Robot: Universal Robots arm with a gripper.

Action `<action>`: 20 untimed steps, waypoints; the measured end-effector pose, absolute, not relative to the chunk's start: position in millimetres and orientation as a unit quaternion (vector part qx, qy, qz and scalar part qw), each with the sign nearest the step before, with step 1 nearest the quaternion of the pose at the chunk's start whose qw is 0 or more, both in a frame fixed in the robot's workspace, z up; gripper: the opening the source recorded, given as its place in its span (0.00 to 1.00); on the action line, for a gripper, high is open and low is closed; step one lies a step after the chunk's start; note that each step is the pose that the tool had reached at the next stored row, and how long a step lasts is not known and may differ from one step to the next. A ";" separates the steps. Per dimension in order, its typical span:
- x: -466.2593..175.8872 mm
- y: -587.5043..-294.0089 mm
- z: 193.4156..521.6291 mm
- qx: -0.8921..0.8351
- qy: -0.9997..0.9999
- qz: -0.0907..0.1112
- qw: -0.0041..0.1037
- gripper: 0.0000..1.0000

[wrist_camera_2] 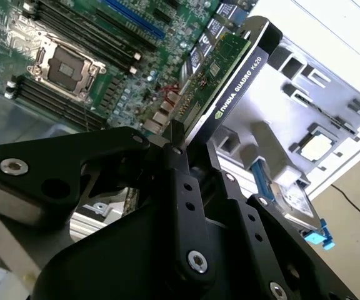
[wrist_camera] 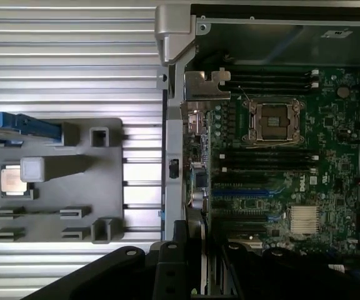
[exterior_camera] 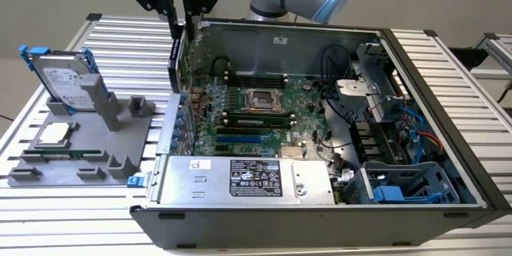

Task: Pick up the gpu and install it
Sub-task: 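Pick up the gpu and move the gpu toward the slot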

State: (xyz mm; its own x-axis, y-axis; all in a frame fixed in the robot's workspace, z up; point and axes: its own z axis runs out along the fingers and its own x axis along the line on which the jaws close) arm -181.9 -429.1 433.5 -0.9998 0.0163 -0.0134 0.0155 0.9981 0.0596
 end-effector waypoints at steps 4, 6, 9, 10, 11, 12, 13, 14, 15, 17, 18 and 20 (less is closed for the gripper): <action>-175.9 -429.0 433.5 0.008 1.000 0.030 0.007 0.00; -173.0 -429.0 433.5 0.008 1.000 0.030 0.007 0.00; -169.2 -428.9 433.5 0.008 1.000 0.030 0.007 0.00; -168.6 -429.0 433.5 0.008 1.000 0.030 0.007 0.00; -168.3 -429.0 433.5 0.008 1.000 0.030 0.007 0.00; -168.1 -429.0 433.5 0.008 1.000 0.030 0.007 0.00; -168.0 -428.9 433.5 0.008 1.000 0.030 0.007 0.00; -167.9 -428.9 433.5 0.008 1.000 0.030 0.007 0.00; -167.8 -428.9 433.5 0.008 1.000 0.030 0.007 0.00; -167.8 -428.9 433.5 0.008 1.000 0.030 0.007 0.00; -167.8 -428.9 433.5 0.008 1.000 0.030 0.007 0.00; -167.8 -428.9 433.5 0.008 1.000 0.030 0.007 0.00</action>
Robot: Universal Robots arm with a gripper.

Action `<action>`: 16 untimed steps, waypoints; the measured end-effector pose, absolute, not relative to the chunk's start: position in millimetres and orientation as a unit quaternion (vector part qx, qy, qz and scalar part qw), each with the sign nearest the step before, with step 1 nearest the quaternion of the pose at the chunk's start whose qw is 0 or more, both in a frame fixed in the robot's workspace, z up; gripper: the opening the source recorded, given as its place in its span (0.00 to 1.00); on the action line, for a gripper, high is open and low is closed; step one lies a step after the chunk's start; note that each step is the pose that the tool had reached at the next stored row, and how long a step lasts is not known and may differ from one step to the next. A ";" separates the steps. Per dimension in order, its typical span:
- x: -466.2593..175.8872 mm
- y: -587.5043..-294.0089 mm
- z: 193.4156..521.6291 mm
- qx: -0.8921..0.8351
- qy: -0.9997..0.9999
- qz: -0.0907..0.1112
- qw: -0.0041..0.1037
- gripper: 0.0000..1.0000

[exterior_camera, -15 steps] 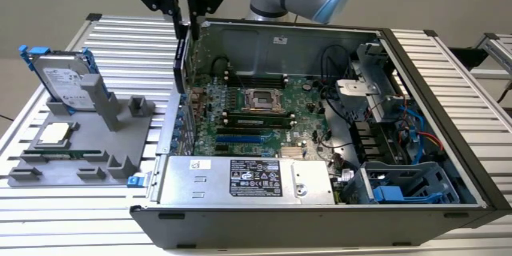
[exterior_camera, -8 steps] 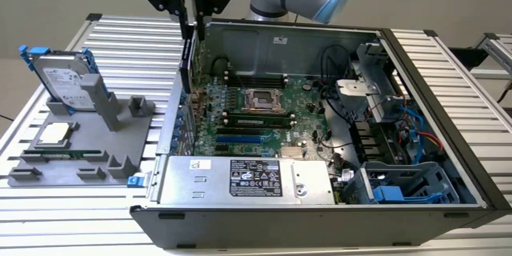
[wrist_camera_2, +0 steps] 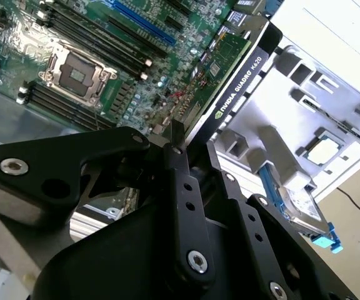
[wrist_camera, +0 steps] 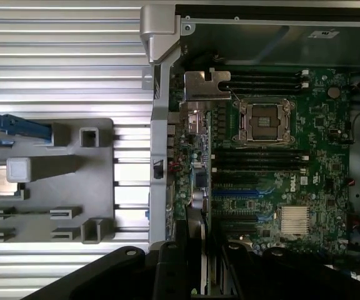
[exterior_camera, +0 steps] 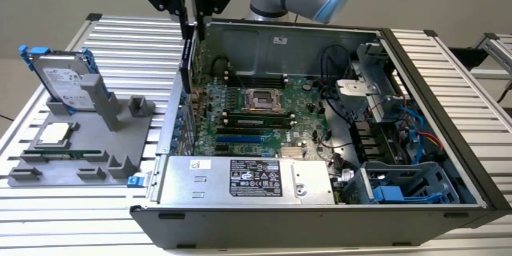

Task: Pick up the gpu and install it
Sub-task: 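Pick up the gpu and move the gpu toward the slot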

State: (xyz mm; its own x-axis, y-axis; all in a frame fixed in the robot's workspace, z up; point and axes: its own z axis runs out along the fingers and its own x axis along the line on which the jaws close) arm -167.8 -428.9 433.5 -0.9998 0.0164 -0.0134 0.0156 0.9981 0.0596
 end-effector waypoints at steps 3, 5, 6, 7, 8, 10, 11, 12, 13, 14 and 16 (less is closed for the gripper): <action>-167.5 -428.9 433.5 0.008 1.000 0.030 0.007 0.00; -165.4 -428.9 433.5 0.008 1.000 0.030 0.007 0.00; -163.7 -428.9 433.5 0.008 1.000 0.030 0.007 0.00; -161.9 -428.9 433.5 0.008 1.000 0.030 0.007 0.00; -160.0 -428.9 433.5 0.008 1.000 0.030 0.007 0.00; -155.9 -428.9 433.5 0.008 1.000 0.030 0.007 0.00; -154.0 -428.9 433.5 0.008 1.000 0.030 0.007 0.00; -152.2 -428.9 433.5 0.008 1.000 0.030 0.007 0.00; -150.4 -428.8 433.4 0.008 1.000 0.030 0.007 0.00; -148.8 -428.8 433.5 0.008 1.000 0.030 0.007 0.00; -145.7 -428.8 433.5 0.008 1.000 0.030 0.007 0.00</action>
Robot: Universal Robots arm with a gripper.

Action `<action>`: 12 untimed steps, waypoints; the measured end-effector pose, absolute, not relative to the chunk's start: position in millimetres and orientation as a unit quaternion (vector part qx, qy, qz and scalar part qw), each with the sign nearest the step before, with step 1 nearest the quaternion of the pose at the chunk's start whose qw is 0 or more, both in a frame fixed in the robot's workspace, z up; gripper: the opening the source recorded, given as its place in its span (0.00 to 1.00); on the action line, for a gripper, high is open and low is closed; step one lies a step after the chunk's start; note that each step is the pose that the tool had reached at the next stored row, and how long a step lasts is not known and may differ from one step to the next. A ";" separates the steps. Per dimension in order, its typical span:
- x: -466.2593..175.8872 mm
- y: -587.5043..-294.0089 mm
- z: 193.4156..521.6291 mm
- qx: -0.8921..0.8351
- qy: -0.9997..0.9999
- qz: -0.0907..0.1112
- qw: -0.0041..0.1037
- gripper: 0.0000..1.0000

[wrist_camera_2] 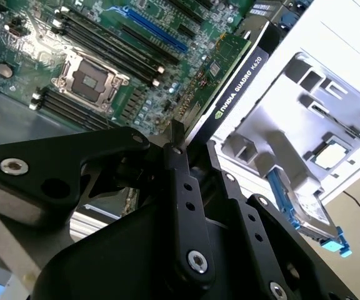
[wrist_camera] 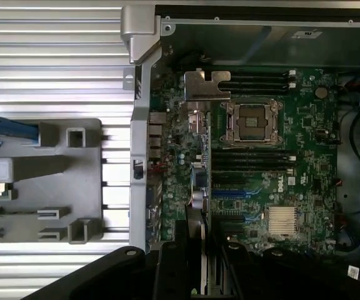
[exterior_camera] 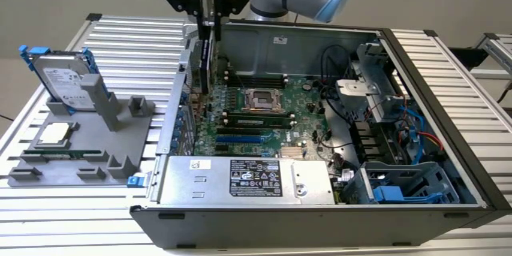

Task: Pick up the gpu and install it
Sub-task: 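Pick up the gpu and move the gpu toward the slot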

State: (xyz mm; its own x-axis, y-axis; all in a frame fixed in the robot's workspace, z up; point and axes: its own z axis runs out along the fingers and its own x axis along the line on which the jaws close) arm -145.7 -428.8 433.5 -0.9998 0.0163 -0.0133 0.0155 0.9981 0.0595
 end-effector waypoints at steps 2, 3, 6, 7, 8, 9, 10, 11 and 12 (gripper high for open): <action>-143.0 -428.7 433.5 0.008 1.000 0.030 0.007 0.00; -141.7 -428.7 433.5 0.008 1.000 0.030 0.007 0.00; -137.6 -428.6 433.5 0.008 1.000 0.030 0.007 0.00; -136.0 -428.5 433.5 0.008 1.000 0.030 0.007 0.00; -134.3 -428.5 433.5 0.008 1.000 0.030 0.007 0.00; -132.7 -428.5 433.5 0.008 1.000 0.030 0.007 0.00; -130.8 -428.5 433.5 0.008 1.000 0.030 0.007 0.00; -129.4 -428.5 433.5 0.008 1.000 0.030 0.007 0.00; -128.2 -428.5 433.5 0.008 1.000 0.030 0.007 0.00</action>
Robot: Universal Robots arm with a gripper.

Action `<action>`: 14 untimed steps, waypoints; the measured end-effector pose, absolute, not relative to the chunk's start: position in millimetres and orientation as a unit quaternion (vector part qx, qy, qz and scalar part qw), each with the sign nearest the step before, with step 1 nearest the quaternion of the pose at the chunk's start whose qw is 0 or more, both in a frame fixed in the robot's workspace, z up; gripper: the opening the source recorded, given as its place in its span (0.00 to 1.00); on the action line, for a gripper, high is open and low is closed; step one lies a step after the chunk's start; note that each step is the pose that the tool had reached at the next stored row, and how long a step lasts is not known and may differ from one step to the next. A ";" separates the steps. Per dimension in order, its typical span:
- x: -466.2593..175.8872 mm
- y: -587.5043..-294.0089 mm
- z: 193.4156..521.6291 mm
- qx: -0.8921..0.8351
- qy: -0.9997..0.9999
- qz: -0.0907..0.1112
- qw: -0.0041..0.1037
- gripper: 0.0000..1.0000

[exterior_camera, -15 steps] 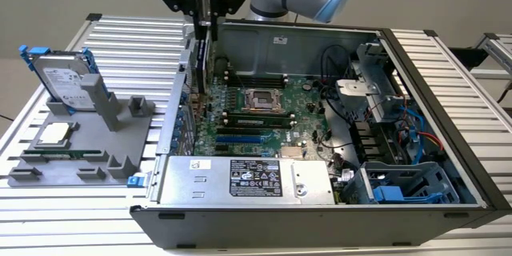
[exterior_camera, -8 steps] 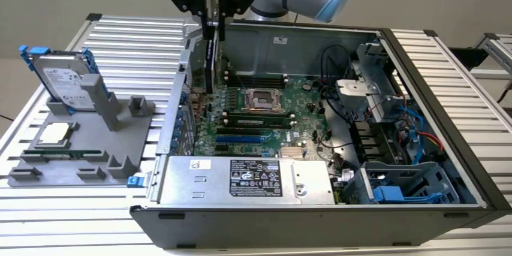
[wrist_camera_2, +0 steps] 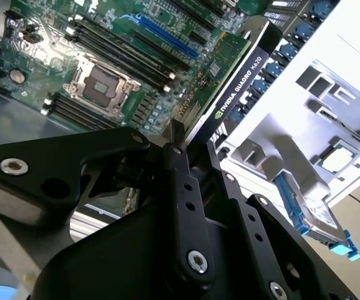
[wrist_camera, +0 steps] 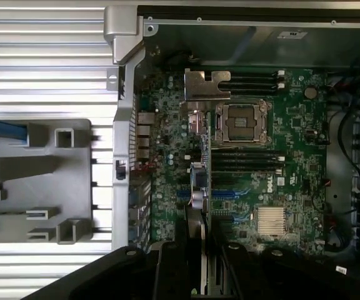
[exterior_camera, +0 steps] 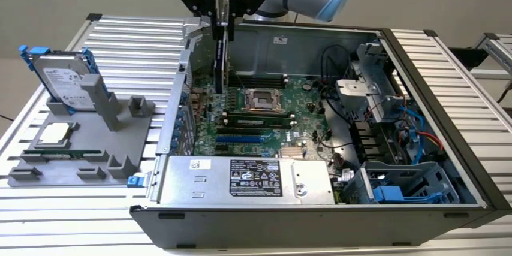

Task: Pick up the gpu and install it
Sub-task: 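Pick up the gpu and move the gpu toward the slot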

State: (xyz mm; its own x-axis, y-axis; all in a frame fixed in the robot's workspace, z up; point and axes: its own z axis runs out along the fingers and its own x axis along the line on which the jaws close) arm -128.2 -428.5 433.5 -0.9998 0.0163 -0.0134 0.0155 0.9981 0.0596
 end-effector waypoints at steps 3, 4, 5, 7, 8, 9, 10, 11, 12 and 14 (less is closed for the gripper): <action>-127.8 -428.5 433.5 0.008 1.000 0.030 0.007 0.00; -127.7 -428.5 433.5 0.008 1.000 0.030 0.007 0.00; -127.5 -428.5 433.5 0.008 1.000 0.030 0.007 0.00; -125.8 -428.4 433.5 0.008 1.000 0.030 0.007 0.00; -124.5 -428.4 433.5 0.008 1.000 0.030 0.007 0.00; -123.0 -428.5 433.5 0.008 1.000 0.030 0.007 0.00; -121.2 -428.5 433.5 0.008 1.000 0.030 0.007 0.00; -119.7 -428.5 433.5 0.008 1.000 0.030 0.007 0.00; -118.0 -428.5 433.5 0.008 1.000 0.030 0.007 0.00; -114.2 -428.5 433.5 0.008 1.000 0.030 0.007 0.00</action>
State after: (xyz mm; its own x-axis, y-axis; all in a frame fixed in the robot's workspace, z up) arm -114.2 -428.5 433.5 -0.9998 0.0163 -0.0133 0.0155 0.9981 0.0596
